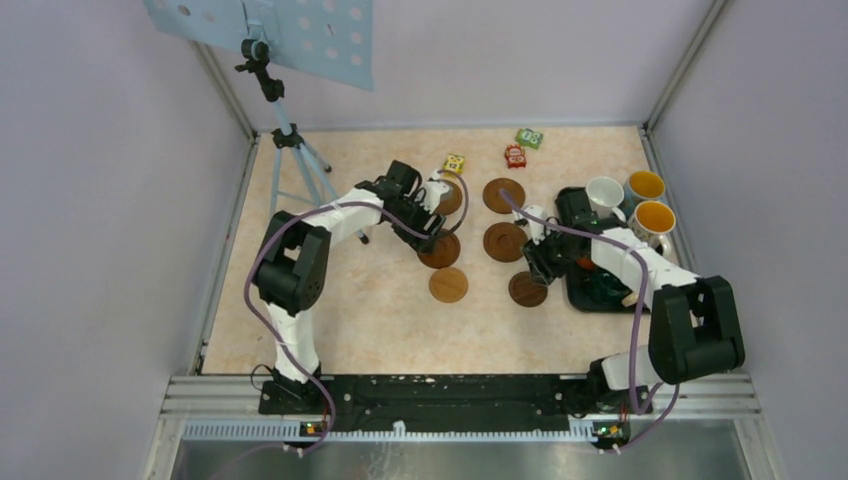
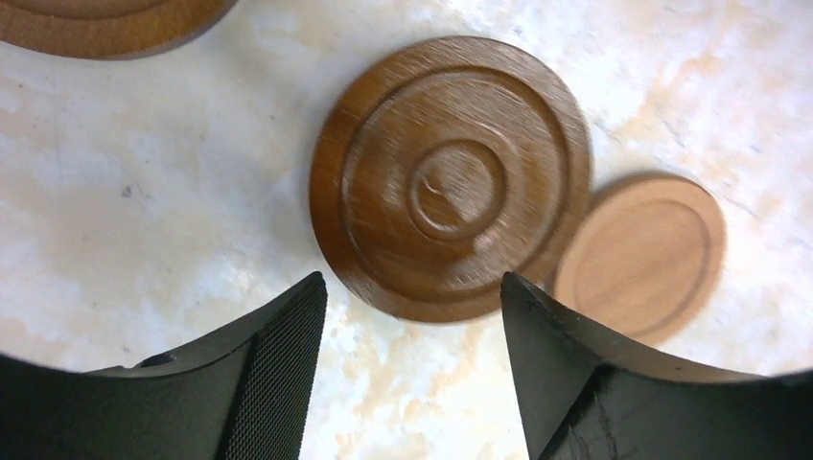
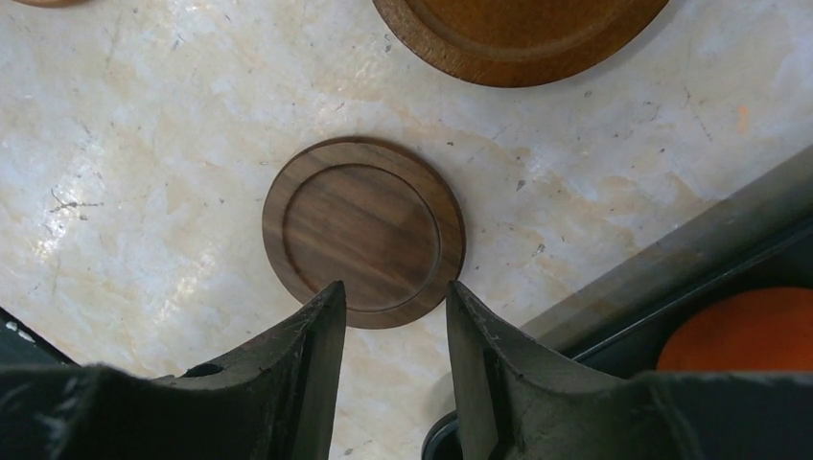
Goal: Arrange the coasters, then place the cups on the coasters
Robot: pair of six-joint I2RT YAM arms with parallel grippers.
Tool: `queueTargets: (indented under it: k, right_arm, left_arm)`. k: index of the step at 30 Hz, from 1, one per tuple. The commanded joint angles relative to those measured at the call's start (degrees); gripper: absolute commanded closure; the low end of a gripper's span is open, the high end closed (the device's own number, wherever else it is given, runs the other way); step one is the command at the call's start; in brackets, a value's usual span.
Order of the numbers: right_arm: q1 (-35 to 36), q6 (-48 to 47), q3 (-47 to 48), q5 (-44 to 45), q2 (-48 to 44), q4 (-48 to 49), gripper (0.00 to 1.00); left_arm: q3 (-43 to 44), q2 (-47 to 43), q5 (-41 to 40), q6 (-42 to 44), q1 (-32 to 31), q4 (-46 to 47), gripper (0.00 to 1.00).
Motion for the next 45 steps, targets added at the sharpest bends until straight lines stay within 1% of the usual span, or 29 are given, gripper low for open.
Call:
queueTargets:
  k: [1, 5, 7, 9, 13, 21, 27, 33, 37, 45]
  right_arm:
    - [-0.26, -0.01, -1.24, 1.23, 0.84, 2.12, 0.57]
    - [-0.27, 1.7, -1.76, 1.71, 1.86, 3.3, 0.58]
    - [-0.21, 2.65, -1.7, 1.88, 2.69, 3.27, 0.59]
    - [-0.24, 3.04, -1.66, 2.62, 3.34, 3.14, 0.6]
    - [-0.14, 3.28, -1.77, 3.95, 3.93, 2.96, 0.61]
    - [2.76, 2.28, -3.65, 8.14, 5.94, 4.56, 0.63]
    - [4.69, 3.07, -4.47, 8.06, 7.02, 5.5, 0.67]
    - [7.15, 4.4, -4.15, 7.37, 7.06, 5.81, 0.69]
    - [8.03, 5.39, -3.9, 6.48, 7.69, 6.52, 0.71]
    - [9.55, 7.16, -3.45, 5.4, 9.67, 8.69, 0.73]
  left_arm:
    - [-2.47, -10.03, 6.86, 0.92, -0.3, -0.26, 0.27]
    - [-6.61, -13.29, 12.68, 1.71, -1.4, 0.1, 0.28]
    - [-8.76, -14.03, 13.68, 3.1, -2.91, 0.82, 0.3]
    - [-10.73, -14.57, 13.28, 5.12, -5.14, 1.67, 0.32]
    - [-14.35, -15.44, 11.2, 8.44, -8.28, 4.35, 0.33]
    - [-16.88, -14.29, 4.22, 12.73, -12.85, 6.77, 0.37]
    - [-19.17, -14.09, -0.63, 16.13, -16.41, 6.77, 0.4]
    - [-22.04, -14.65, -1.41, 17.99, -19.36, 5.09, 0.46]
    - [-23.58, -16.13, -0.13, 18.85, -21.24, 3.07, 0.5]
    - [-26.25, -19.36, 1.43, 19.63, -22.59, -0.63, 0.53]
